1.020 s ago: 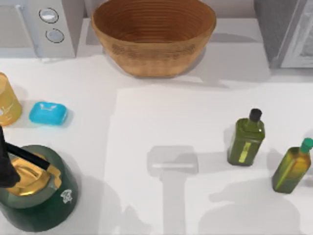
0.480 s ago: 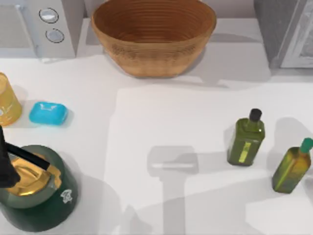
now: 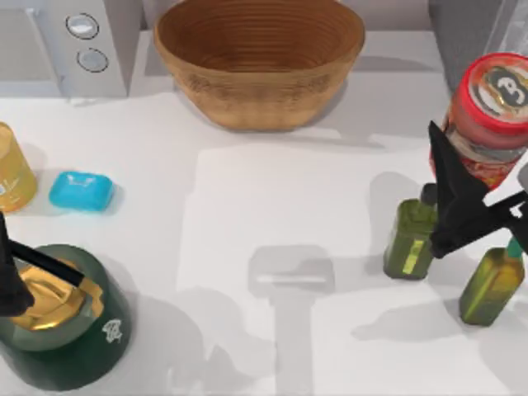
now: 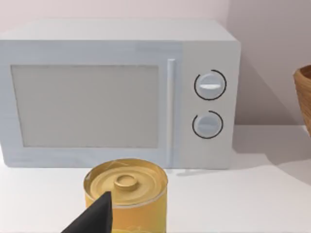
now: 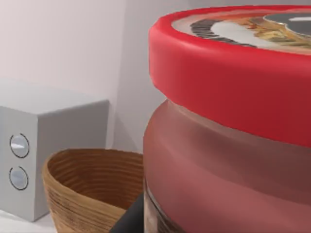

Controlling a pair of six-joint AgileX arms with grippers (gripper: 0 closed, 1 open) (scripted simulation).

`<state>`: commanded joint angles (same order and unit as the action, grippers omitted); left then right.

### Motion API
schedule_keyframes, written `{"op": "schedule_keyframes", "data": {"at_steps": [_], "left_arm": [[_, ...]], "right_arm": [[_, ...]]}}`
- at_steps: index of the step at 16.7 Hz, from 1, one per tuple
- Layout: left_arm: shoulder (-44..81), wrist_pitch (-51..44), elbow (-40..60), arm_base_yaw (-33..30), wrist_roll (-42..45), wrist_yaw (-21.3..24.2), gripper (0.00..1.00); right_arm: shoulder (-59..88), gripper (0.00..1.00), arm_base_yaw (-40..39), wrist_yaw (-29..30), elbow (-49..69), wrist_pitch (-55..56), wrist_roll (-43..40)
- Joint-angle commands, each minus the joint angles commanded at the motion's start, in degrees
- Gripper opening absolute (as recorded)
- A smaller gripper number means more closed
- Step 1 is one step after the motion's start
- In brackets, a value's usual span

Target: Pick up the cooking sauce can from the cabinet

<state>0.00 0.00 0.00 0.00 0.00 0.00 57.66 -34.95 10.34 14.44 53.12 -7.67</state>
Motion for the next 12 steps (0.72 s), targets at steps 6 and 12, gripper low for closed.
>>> {"op": "schedule_keyframes", "data": {"at_steps": [6,12], "left_arm": [[0.0,0.0,0.0,0.0,0.0,0.0,1.0],[0.0,0.0,0.0,0.0,0.0,0.0,1.0]], "right_arm": [[31.5,0.0,-9.5,-1.2,6.9,22.6,2.6],[55.3,0.0,-12.5,-4.5,10.8,36.6,7.2]]}}
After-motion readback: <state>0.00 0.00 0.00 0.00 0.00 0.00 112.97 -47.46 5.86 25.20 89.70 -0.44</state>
